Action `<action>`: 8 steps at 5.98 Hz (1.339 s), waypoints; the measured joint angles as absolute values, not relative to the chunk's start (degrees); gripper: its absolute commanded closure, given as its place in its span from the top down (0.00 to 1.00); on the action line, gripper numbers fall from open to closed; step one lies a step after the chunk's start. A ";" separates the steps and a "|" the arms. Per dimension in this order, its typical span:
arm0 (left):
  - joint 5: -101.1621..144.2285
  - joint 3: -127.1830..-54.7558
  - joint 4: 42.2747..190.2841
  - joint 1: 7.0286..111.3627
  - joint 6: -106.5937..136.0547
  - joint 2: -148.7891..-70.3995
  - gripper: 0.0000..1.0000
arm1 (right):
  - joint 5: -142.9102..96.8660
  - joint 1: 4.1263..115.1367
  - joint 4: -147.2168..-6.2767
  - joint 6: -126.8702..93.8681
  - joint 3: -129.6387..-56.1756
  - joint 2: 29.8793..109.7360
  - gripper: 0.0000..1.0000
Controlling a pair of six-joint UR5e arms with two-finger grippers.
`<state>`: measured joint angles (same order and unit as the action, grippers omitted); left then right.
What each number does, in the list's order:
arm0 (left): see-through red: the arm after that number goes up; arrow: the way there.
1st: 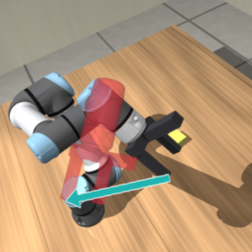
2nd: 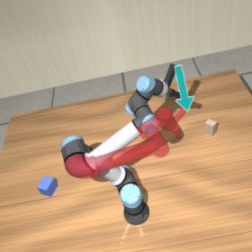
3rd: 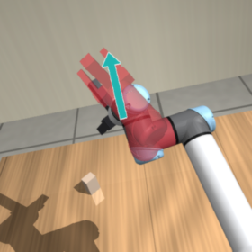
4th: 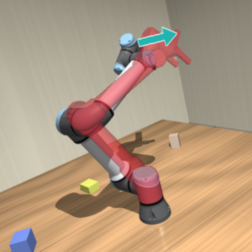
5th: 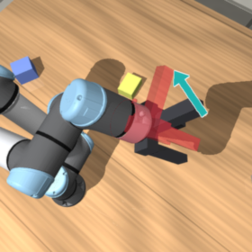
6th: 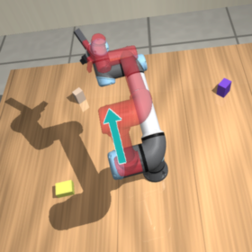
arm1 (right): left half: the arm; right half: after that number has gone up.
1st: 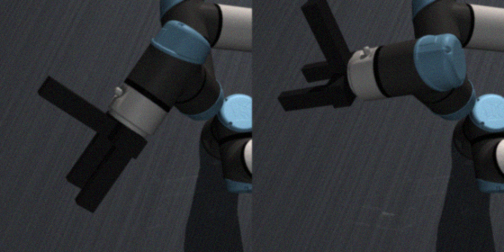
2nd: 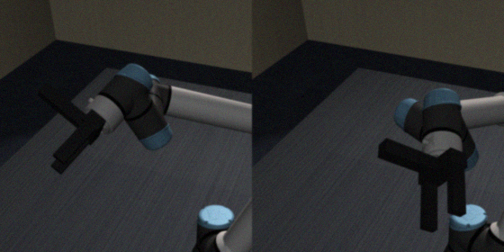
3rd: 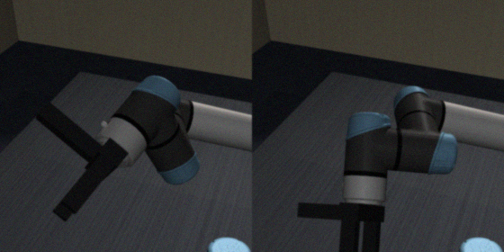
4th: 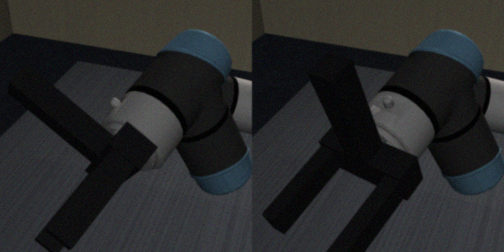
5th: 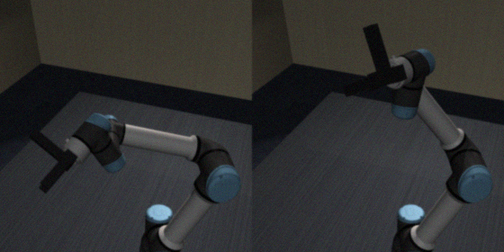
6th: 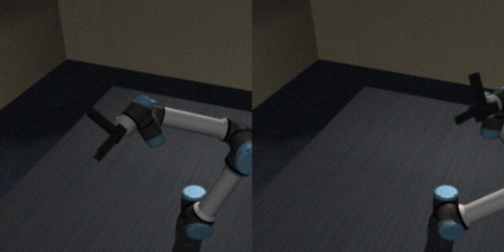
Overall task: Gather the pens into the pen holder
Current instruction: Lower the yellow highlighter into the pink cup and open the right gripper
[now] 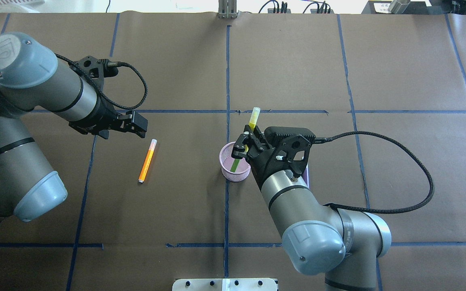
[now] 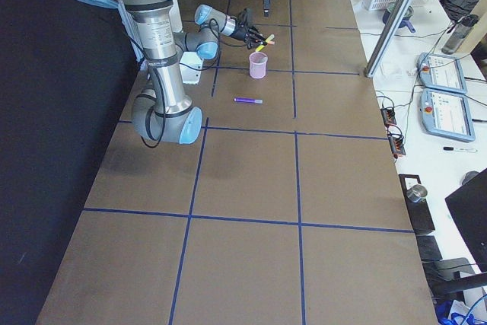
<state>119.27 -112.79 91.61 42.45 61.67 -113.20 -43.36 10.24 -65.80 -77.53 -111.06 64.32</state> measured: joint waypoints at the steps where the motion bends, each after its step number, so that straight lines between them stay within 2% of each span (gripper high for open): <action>1: 119.27 -112.79 91.65 42.45 61.63 -113.20 1.00 | -40.63 9.00 -66.12 -78.73 -109.91 64.17 0.00; 2: 119.27 -112.80 91.66 42.45 61.62 -113.20 1.00 | -38.79 8.35 -66.17 -80.73 -108.12 63.92 0.00; 3: 119.27 -112.84 91.64 42.45 61.61 -113.20 1.00 | -37.43 7.75 -66.10 -82.54 -106.59 63.61 0.07; 4: 119.30 -112.96 91.60 42.45 61.61 -113.20 1.00 | -36.18 6.93 -66.06 -84.79 -105.95 63.44 0.49; 5: 119.33 -113.09 91.59 42.45 61.61 -113.20 1.00 | -35.33 6.20 -66.13 -87.09 -105.73 63.28 0.77; 6: 119.35 -113.16 91.59 42.45 61.64 -113.20 1.00 | -35.01 5.86 -66.25 -88.66 -105.61 62.87 1.00; 8: 119.33 -113.20 91.58 42.45 61.69 -113.20 1.00 | -35.32 5.86 -66.48 -90.06 -105.69 62.16 1.00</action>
